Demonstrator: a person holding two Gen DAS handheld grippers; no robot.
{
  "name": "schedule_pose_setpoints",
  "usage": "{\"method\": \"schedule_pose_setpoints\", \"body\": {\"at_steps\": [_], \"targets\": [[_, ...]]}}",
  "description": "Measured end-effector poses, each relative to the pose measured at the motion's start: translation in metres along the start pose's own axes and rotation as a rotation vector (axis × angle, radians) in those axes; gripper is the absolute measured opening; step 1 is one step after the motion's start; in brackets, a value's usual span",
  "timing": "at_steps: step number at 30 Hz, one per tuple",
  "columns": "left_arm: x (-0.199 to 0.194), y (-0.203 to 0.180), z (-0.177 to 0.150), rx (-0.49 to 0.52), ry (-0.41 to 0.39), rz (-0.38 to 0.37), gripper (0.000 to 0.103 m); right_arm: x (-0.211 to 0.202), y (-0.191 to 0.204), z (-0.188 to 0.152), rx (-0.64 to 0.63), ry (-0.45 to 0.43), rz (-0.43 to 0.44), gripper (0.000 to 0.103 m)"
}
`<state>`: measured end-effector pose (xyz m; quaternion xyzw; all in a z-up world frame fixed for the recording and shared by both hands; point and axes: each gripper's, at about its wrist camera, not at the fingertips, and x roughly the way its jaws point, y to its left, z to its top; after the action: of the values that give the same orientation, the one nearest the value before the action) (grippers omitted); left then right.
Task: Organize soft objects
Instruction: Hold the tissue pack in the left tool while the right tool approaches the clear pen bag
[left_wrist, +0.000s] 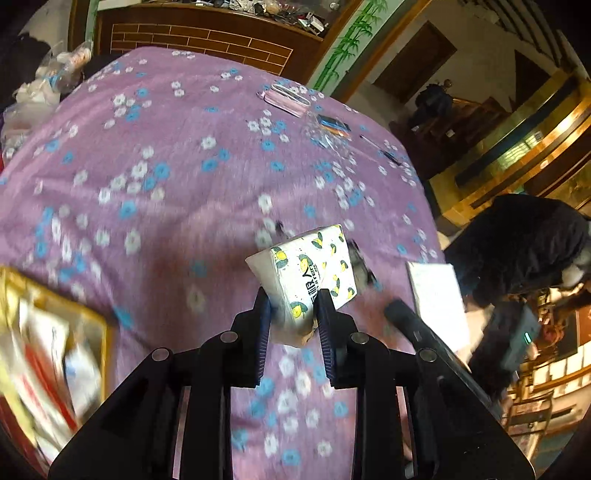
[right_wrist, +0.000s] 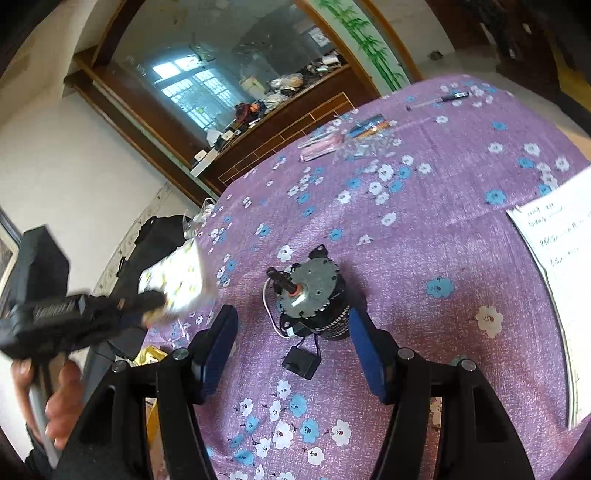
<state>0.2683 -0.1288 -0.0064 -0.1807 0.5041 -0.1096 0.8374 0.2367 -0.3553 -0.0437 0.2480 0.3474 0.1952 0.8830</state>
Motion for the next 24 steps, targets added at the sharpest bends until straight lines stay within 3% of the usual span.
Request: {"method": "schedule_pose_setpoints", "body": {"at_steps": [6,11,17,24], "targets": [[-0.04,0.018,-0.045,-0.047,-0.021,-0.066,0.023,-0.024,0.022,0.002,0.069,0.031,-0.036,0.063],[-0.08,0.037,-0.069,-0.056,-0.105,-0.101,0.023,-0.03,0.065,0.041,0.034,0.093,-0.029,0.063],[-0.1,0.073,-0.072,-0.129,-0.162,-0.124,0.023,0.024,0.092,0.11,-0.013,0.195,-0.089,0.063],[-0.099,0.088,-0.052,-0.099,-0.204,-0.104,0.023,0.105,0.079,0.199,-0.104,0.201,-0.256,0.063]]}}
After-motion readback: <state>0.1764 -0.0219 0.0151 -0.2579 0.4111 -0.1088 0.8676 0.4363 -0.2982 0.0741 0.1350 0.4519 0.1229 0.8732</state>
